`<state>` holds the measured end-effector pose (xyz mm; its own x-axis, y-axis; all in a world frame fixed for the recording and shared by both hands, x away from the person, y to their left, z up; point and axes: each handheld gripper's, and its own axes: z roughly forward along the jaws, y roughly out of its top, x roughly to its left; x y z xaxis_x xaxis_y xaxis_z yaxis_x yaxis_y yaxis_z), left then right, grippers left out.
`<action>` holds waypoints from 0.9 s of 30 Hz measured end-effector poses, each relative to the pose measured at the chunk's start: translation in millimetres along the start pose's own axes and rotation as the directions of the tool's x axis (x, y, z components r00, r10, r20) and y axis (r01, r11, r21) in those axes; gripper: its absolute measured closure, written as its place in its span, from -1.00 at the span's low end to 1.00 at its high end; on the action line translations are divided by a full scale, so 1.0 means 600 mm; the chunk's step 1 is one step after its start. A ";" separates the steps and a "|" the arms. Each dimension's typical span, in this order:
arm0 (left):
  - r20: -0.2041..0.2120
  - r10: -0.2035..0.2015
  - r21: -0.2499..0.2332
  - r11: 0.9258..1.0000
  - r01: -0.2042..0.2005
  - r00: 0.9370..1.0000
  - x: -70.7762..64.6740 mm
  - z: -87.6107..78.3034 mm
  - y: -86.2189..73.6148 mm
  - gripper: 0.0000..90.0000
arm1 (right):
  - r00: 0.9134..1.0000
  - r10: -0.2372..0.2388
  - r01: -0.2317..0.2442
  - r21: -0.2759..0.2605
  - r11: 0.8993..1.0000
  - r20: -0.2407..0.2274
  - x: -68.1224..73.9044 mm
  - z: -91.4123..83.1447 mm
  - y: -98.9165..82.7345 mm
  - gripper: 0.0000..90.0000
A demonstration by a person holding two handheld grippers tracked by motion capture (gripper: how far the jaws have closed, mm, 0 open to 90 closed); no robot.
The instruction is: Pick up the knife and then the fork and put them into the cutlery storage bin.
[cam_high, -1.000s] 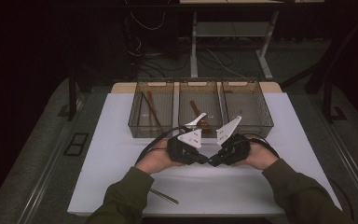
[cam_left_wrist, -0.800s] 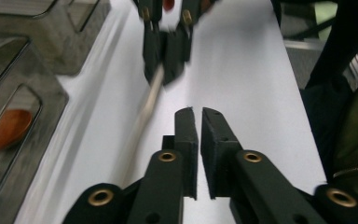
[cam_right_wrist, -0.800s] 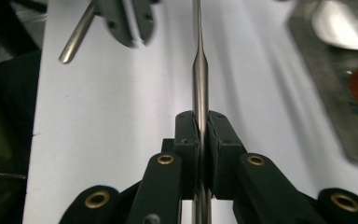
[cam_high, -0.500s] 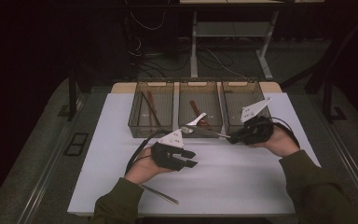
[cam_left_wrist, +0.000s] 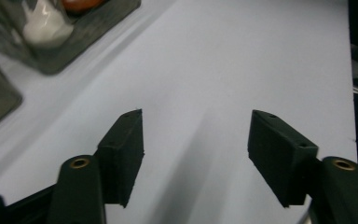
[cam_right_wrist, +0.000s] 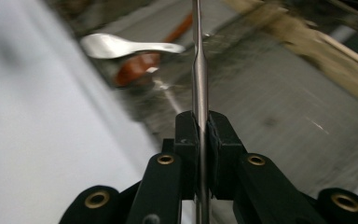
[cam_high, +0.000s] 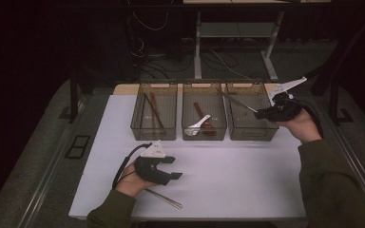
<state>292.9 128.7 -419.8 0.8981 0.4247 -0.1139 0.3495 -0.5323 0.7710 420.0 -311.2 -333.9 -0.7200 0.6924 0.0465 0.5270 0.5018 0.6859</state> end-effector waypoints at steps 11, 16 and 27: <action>-0.074 -0.038 -0.013 0.999 0.037 0.997 0.001 -0.018 -0.027 -0.64 | 0.981 0.148 -0.156 0.060 0.986 0.122 -0.056 0.049 -0.011 0.85; -0.068 -0.032 -0.006 0.999 0.032 0.997 0.000 -0.017 -0.028 -0.65 | 0.972 0.178 -0.195 0.105 0.975 0.151 -0.060 0.080 -0.011 0.85; -0.054 -0.021 0.009 1.000 0.022 0.998 -0.001 -0.014 -0.030 -0.66 | 0.969 0.182 -0.211 0.181 0.960 0.167 -0.060 0.113 -0.021 0.85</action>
<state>284.0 144.0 -428.2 0.8747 0.4750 -0.0964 0.3715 -0.5294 0.7627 469.5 -307.4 -393.5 -0.5264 0.8489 0.0483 0.7401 0.4295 0.5175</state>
